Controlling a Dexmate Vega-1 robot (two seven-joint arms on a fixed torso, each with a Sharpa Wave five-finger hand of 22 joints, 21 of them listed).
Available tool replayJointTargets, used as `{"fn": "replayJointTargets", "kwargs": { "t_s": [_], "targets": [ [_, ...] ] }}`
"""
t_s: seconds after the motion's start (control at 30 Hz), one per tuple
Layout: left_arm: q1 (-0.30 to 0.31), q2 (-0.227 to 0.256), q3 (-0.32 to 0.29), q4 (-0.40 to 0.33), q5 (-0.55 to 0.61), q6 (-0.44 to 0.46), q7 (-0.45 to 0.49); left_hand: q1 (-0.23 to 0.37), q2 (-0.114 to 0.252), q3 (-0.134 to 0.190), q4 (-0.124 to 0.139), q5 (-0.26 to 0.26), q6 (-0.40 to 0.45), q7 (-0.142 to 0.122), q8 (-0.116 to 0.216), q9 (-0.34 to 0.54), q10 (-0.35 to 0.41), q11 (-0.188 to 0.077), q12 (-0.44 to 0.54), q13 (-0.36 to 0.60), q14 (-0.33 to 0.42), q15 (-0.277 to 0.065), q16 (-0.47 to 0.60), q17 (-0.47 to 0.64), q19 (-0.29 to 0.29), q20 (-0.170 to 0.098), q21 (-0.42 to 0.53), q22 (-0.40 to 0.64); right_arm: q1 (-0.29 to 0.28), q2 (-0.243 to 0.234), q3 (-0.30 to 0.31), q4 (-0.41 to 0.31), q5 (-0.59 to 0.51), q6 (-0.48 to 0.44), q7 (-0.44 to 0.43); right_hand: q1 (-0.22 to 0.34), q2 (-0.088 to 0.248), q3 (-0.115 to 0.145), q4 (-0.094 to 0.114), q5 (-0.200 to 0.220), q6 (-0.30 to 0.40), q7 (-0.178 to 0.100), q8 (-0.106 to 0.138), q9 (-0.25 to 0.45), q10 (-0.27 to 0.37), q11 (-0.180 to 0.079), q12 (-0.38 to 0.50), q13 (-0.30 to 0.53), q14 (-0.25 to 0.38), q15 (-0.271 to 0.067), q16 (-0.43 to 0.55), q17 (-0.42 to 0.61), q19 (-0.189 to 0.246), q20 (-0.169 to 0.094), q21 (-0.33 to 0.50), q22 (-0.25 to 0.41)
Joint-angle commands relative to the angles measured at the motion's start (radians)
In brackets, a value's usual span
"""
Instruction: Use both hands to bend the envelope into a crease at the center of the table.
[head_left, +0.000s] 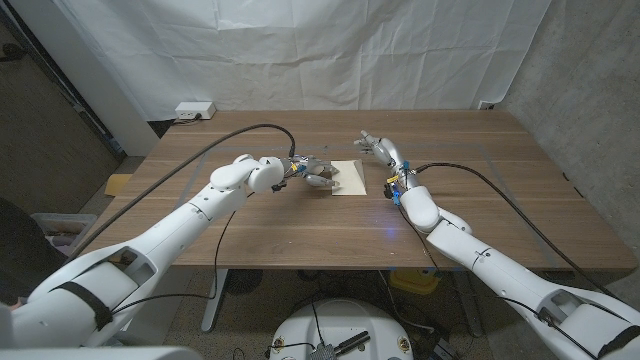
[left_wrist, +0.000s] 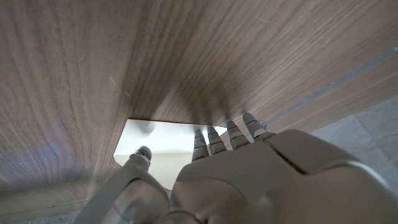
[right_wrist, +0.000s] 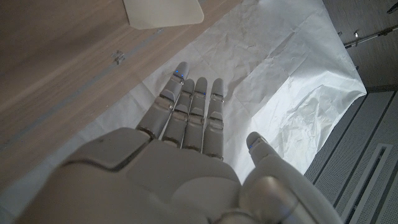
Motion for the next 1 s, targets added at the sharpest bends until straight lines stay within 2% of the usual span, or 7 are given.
{"fn": "replayJointTargets", "kwargs": {
  "t_s": [0.03,0.23,0.43,0.63,0.8,1.0],
  "targets": [
    [-0.012,-0.006,0.006,0.016,0.000,-0.010,0.006,0.000,-0.004,0.003,-0.008,0.008,-0.007,0.001,-0.002,0.003,0.004,0.000,0.000,0.004,-0.002,-0.040,-0.003,-0.001,-0.011,-0.011,-0.004,0.002,0.002,-0.063,-0.029,-0.148,-0.070,-0.279,0.068,-0.024,-0.007,-0.006,0.018,-0.001,0.065,0.012,0.017,0.002,0.059,0.005,0.014,0.001,0.064,-0.004,0.014,0.003,0.054,-0.001,0.015,0.002],
    [-0.013,-0.006,0.005,0.021,-0.005,-0.014,0.008,0.001,-0.004,0.002,-0.008,0.008,-0.007,0.000,-0.003,0.003,0.003,0.000,-0.001,0.004,-0.001,-0.040,-0.003,-0.001,-0.011,-0.013,-0.005,0.002,0.062,-0.096,-0.080,-0.155,-0.084,-0.343,0.197,-0.043,-0.023,-0.020,0.029,-0.001,0.058,0.019,0.007,0.001,0.048,0.019,0.002,0.000,0.031,0.003,-0.006,0.004,0.028,0.000,-0.001,0.002],
    [-0.009,-0.002,0.002,0.021,-0.010,-0.014,0.007,0.001,-0.003,0.001,-0.009,0.007,-0.008,-0.001,-0.003,0.003,0.004,-0.002,-0.001,0.004,-0.001,-0.042,-0.004,-0.001,-0.010,-0.014,-0.006,0.002,0.089,-0.097,-0.109,-0.135,-0.109,-0.344,0.214,-0.055,-0.031,-0.030,0.036,0.001,0.078,0.025,0.010,0.001,0.057,0.021,0.002,0.000,0.032,-0.001,-0.008,0.005,0.028,-0.005,-0.004,0.001],
    [-0.008,-0.001,0.002,0.023,-0.013,-0.018,0.012,0.001,-0.003,0.001,-0.009,0.007,-0.008,0.000,-0.003,0.003,0.004,-0.001,-0.002,0.005,0.000,-0.041,-0.004,-0.001,-0.009,-0.015,-0.007,0.003,0.107,-0.103,-0.131,-0.128,-0.131,-0.341,0.228,-0.064,-0.033,-0.035,0.042,0.003,0.079,0.020,0.007,0.000,0.059,0.018,0.000,0.000,0.022,-0.019,-0.015,0.005,0.025,-0.013,-0.007,0.001],
    [-0.007,0.000,0.002,0.021,-0.014,-0.021,0.012,0.001,-0.002,0.000,-0.010,0.007,-0.008,0.000,-0.003,0.003,0.004,-0.002,-0.002,0.005,0.000,-0.042,-0.004,-0.001,-0.008,-0.016,-0.007,0.003,0.127,-0.118,-0.161,-0.151,-0.173,-0.389,0.266,-0.068,-0.034,-0.038,0.045,0.005,0.080,0.022,0.005,0.000,0.058,0.018,-0.002,0.000,0.016,-0.028,-0.019,0.004,0.021,-0.019,-0.010,0.001],
    [0.000,0.005,-0.002,0.007,-0.014,-0.017,0.010,0.001,-0.002,-0.001,-0.010,0.007,-0.008,0.000,-0.003,0.003,0.004,-0.002,-0.003,0.005,0.001,-0.041,-0.004,-0.001,-0.008,-0.017,-0.008,0.003,0.146,-0.123,-0.189,-0.172,-0.214,-0.465,0.302,-0.074,-0.036,-0.042,0.050,0.008,0.068,0.023,-0.004,-0.001,0.044,0.017,-0.011,0.000,0.001,-0.020,-0.026,0.004,0.015,-0.023,-0.015,0.000]
  ]
}}
